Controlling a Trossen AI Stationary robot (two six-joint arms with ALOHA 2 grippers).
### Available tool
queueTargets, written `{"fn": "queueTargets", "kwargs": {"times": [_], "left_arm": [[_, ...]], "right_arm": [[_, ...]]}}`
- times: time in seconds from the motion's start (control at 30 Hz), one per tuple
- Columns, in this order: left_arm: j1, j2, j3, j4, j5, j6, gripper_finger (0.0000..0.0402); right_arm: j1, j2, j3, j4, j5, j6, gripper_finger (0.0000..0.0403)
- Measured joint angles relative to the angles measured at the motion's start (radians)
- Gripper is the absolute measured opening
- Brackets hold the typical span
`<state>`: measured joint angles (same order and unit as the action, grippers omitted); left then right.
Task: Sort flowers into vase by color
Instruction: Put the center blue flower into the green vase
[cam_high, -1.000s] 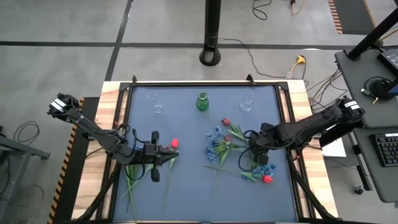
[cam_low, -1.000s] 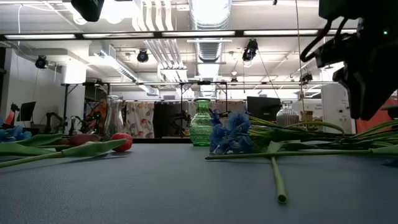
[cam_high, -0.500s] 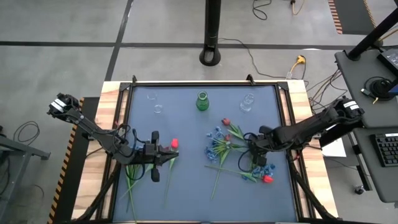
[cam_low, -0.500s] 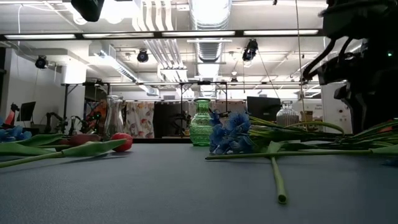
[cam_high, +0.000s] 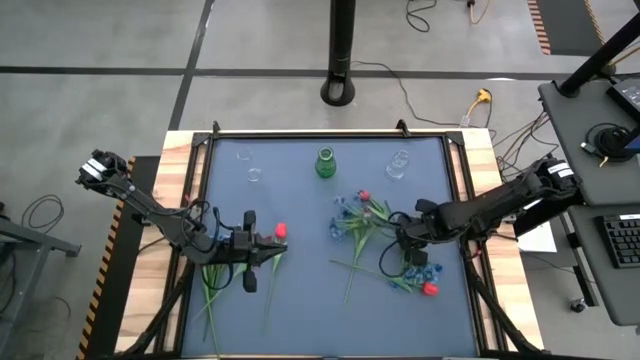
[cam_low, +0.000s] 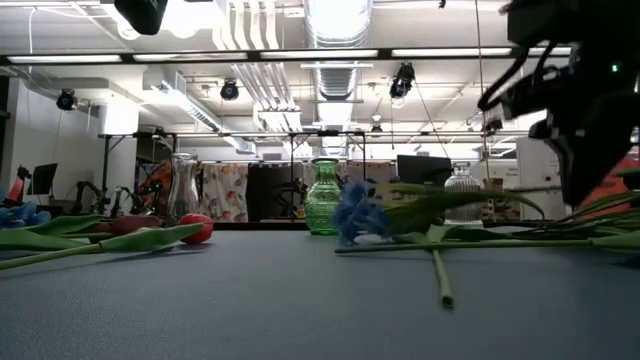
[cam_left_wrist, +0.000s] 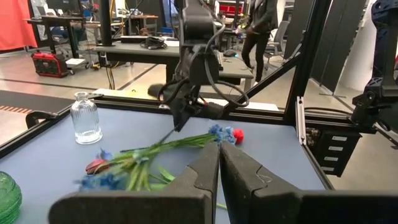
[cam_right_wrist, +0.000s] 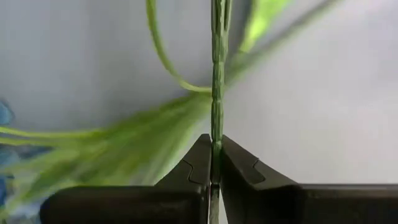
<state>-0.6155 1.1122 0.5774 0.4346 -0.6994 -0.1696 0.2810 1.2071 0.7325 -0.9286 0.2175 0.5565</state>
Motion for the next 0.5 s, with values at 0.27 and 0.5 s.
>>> {"fn": "queueTargets", "kwargs": {"times": [0.27, 0.5], "left_arm": [[0.0, 0.0, 0.0, 0.0, 0.0, 0.0, 0.0], [0.0, 0.0, 0.0, 0.0, 0.0, 0.0, 0.0]], "right_arm": [[0.064, 0.005, 0.237, -0.341, 0.152, 0.063, 0.0013], [0.107, 0.044, 0.473, -0.639, 0.224, 0.152, 0.0013]]}}
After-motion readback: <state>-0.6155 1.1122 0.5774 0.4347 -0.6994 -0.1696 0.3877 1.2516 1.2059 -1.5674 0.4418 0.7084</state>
